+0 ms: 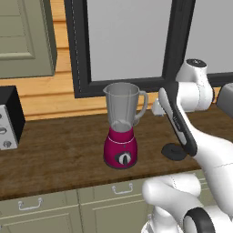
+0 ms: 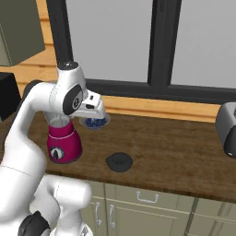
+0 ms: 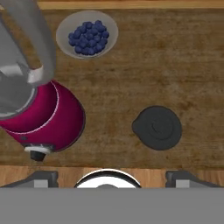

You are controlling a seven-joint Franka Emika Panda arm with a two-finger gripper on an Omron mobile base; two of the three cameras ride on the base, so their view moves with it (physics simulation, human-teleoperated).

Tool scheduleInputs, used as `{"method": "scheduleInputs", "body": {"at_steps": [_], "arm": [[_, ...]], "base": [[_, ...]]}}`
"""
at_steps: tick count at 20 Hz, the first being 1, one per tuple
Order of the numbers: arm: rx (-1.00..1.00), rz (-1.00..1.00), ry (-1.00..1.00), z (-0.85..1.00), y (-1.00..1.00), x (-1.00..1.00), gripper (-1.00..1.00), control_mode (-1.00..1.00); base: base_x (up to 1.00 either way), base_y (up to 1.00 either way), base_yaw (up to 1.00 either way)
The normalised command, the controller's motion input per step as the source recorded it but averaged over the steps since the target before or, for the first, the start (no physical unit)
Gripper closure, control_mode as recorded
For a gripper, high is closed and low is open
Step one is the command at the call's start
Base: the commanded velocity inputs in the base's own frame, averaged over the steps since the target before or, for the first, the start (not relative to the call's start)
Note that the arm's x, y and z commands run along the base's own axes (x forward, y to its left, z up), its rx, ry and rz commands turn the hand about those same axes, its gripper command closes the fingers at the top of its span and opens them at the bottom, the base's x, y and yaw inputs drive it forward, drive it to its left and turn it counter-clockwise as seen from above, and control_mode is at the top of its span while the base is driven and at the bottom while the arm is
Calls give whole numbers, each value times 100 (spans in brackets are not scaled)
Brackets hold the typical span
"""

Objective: Close the lid blender by securely placing the lid on top.

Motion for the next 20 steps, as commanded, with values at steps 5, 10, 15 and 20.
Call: {"method": "scheduleInputs", "body": {"at_steps": [5, 10, 15, 20], "arm": [[0, -8, 9, -63, -55, -16, -100, -100], [4, -4, 5, -24, -35, 0, -100, -100], [2, -5, 12, -39, -29, 16, -100, -100], [0, -2, 19, -72, -32, 37, -100, -100]], "base": [[0, 0, 0], [0, 0, 0], [0, 0, 0], [0, 0, 0]]}}
